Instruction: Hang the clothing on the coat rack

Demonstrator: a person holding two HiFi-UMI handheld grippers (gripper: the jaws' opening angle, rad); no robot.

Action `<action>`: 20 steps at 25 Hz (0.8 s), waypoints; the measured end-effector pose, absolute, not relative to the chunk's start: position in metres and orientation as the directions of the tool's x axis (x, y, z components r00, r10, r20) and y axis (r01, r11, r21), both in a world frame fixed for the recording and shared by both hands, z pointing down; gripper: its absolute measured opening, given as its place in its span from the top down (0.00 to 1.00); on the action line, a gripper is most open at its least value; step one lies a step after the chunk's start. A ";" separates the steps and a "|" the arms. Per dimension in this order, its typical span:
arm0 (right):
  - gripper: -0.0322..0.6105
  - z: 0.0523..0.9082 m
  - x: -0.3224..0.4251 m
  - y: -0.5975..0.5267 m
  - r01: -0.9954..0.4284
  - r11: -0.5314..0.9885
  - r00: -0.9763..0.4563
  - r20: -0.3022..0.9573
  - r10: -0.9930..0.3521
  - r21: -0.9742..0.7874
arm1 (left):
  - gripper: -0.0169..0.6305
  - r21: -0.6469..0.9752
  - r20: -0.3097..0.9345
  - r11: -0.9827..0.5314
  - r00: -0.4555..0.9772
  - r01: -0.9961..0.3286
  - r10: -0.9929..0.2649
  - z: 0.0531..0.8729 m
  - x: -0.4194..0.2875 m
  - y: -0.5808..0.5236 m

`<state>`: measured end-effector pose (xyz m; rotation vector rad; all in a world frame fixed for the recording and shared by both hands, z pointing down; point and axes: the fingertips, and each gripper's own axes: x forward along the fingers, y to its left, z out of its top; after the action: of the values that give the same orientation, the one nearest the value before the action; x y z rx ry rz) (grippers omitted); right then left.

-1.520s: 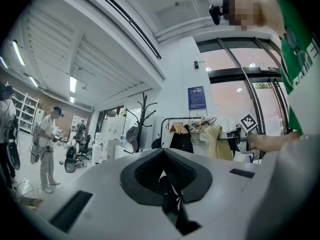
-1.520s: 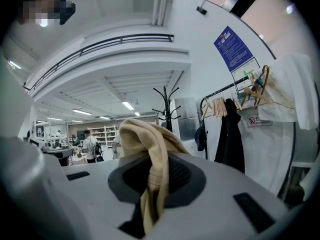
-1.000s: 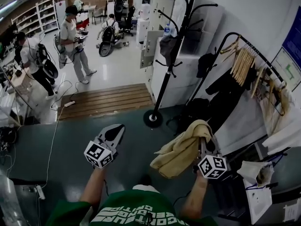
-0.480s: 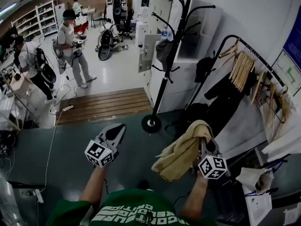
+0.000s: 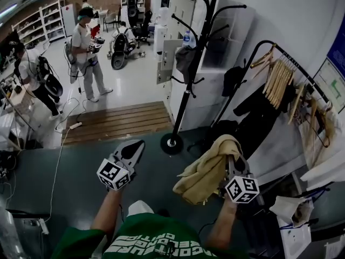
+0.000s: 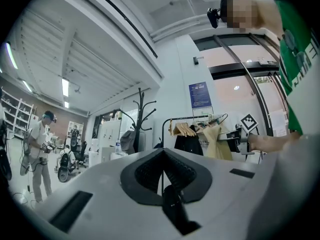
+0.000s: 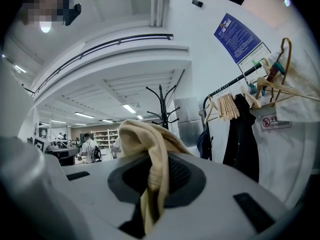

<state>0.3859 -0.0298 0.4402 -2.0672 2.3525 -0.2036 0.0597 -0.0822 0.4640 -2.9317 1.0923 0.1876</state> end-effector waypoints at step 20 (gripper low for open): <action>0.88 0.448 0.343 -0.147 -0.994 -0.004 -0.005 0.083 -0.997 -0.111 | 0.97 -0.007 -0.103 -0.858 0.854 -0.514 -0.510 0.460 0.048 -0.249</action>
<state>0.3434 -0.1467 0.4479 -2.2019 2.2028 -0.2144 0.0479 -0.2493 0.4598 -2.9918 0.8263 0.1521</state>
